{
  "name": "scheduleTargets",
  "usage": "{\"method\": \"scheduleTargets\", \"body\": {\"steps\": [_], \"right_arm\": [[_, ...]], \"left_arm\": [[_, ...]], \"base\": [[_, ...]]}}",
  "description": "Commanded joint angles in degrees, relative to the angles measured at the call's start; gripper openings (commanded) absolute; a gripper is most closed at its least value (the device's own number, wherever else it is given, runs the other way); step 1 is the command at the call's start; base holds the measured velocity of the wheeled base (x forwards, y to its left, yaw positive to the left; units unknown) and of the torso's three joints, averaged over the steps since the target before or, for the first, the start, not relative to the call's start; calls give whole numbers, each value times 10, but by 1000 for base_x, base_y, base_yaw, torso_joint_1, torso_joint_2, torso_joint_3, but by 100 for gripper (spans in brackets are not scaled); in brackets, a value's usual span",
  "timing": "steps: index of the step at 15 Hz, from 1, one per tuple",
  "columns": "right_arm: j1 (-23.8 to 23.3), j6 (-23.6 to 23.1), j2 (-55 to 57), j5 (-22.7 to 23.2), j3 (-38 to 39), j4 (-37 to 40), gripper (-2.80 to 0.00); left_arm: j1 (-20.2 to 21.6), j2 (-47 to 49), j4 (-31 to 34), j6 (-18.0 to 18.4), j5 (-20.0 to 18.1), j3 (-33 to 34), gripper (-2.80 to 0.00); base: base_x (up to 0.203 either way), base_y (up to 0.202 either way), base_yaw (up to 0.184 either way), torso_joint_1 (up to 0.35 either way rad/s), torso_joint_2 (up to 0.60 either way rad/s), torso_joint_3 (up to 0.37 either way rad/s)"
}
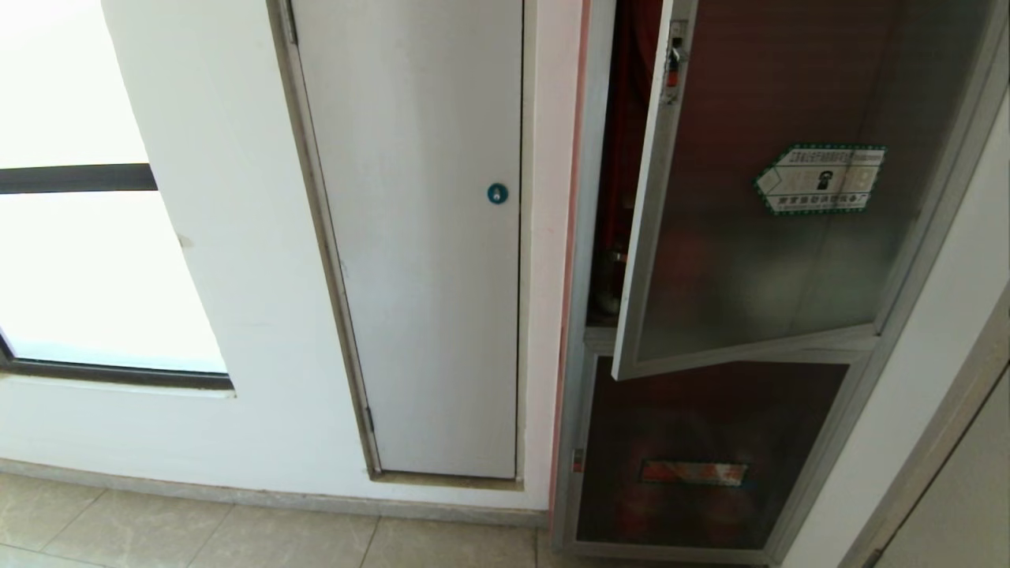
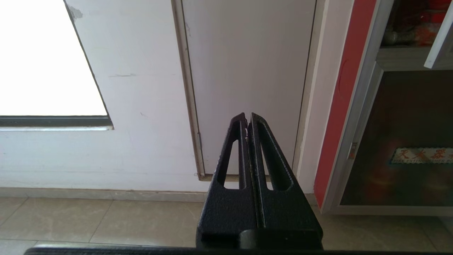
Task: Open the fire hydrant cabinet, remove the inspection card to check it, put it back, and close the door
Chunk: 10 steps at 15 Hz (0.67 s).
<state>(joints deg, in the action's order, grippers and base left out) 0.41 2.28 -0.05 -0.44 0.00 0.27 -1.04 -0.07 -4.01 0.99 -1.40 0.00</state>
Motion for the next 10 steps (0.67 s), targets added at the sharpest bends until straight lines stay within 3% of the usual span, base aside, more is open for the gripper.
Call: {"method": "scheduleTargets", "body": {"steps": [1, 7, 10], "right_arm": [[0, 0, 0, 0, 0, 0, -280], [0, 0, 0, 0, 0, 0, -280], [0, 0, 0, 0, 0, 0, -280]], "left_arm": [[0, 0, -1, 1, 0, 16, -280], [1, 1, -1, 0, 0, 16, -280], [0, 1, 0, 0, 0, 16, -280]], "base": [[0, 0, 0, 0, 0, 0], [0, 0, 0, 0, 0, 0], [150, 0, 1, 3, -1, 5]]}}
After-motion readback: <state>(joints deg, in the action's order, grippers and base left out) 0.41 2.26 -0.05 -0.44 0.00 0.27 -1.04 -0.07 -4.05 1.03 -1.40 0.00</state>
